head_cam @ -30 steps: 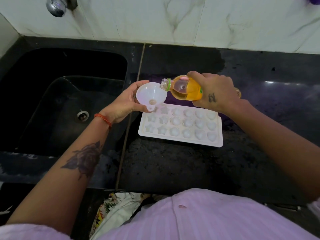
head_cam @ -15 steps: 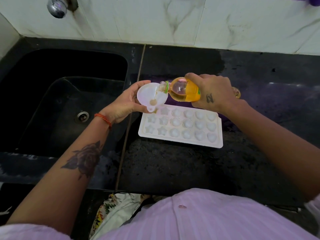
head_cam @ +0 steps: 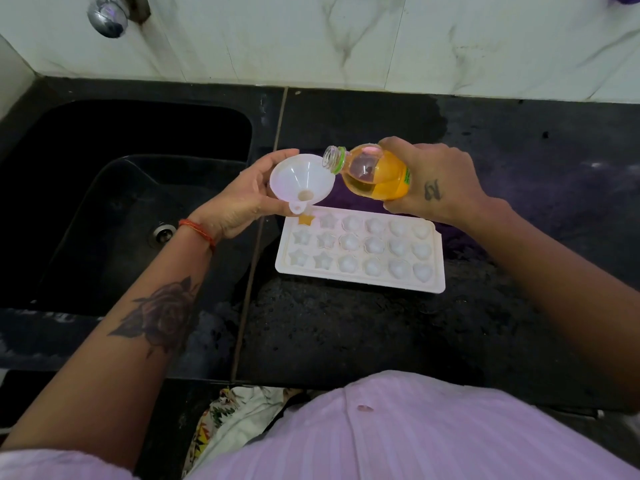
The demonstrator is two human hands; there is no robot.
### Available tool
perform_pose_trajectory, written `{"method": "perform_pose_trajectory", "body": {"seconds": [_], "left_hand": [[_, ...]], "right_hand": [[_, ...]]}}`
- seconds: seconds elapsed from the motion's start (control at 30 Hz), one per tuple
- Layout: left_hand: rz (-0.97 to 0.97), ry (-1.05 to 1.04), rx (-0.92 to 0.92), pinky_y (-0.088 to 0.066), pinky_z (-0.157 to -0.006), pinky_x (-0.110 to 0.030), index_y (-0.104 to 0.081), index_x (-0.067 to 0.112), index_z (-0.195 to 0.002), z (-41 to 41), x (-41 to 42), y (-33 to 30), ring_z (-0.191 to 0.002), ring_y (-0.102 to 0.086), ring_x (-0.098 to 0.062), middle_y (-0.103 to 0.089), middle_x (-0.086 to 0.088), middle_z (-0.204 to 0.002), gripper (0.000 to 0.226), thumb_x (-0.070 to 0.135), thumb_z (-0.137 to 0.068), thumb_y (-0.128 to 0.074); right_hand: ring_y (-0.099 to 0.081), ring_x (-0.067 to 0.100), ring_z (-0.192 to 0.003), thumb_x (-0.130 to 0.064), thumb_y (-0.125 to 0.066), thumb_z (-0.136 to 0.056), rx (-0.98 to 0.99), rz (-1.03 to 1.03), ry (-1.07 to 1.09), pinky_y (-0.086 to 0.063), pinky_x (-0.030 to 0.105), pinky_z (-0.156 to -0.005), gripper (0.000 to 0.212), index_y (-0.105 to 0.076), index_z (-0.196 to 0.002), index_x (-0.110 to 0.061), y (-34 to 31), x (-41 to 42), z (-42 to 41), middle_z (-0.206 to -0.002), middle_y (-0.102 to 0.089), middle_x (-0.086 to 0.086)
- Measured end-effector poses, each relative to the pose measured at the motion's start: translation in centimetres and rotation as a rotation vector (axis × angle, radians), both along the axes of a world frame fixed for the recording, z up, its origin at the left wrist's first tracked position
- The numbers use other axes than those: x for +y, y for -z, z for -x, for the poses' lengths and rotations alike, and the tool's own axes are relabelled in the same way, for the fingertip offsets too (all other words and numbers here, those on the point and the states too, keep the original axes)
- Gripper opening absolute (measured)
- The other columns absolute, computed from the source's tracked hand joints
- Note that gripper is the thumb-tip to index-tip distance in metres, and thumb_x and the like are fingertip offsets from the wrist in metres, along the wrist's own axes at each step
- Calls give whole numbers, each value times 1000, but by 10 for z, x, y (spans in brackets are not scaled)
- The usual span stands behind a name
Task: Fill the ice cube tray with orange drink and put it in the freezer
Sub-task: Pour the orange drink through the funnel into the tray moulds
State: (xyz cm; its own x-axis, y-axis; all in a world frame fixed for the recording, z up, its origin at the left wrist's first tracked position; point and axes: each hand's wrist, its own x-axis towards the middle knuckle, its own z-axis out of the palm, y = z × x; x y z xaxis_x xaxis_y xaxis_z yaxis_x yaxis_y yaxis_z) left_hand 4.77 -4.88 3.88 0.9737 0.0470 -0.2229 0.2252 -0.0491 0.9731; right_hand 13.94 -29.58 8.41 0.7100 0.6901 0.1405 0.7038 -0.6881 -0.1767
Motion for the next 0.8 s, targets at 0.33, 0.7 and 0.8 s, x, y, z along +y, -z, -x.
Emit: {"method": "perform_pose_trajectory", "body": {"seconds": [0.33, 0.7, 0.8], "left_hand": [[54, 92, 49, -57, -86, -35, -45, 26, -134, -10, -12, 10, -121, -53, -22, -48, -4, -136, 83, -16, -67, -71], [50, 134, 79, -55, -89, -41, -45, 28, -135, -15, -14, 12, -121, -54, -24, -47, -6, -138, 92, -4, -55, -76], [57, 132, 84, -56, -87, -41, -46, 27, -136, -15, -13, 11, -119, -56, -25, -48, -6, -138, 92, -5, -56, -76]], "right_hand": [[-59, 30, -101, -40, -72, -75, -65, 85, 31, -38, 33, -73, 69, -38, -134, -27, 2, -15, -2, -113, -64, 8], [-61, 30, -99, -41, -70, -78, -147, 138, 28, -35, 31, -68, 66, -38, -134, -28, 10, -22, -3, -114, -64, 8], [-60, 29, -99, -42, -69, -78, -142, 132, 37, -35, 30, -69, 66, -38, -134, -28, 8, -22, -4, -113, -64, 8]]}}
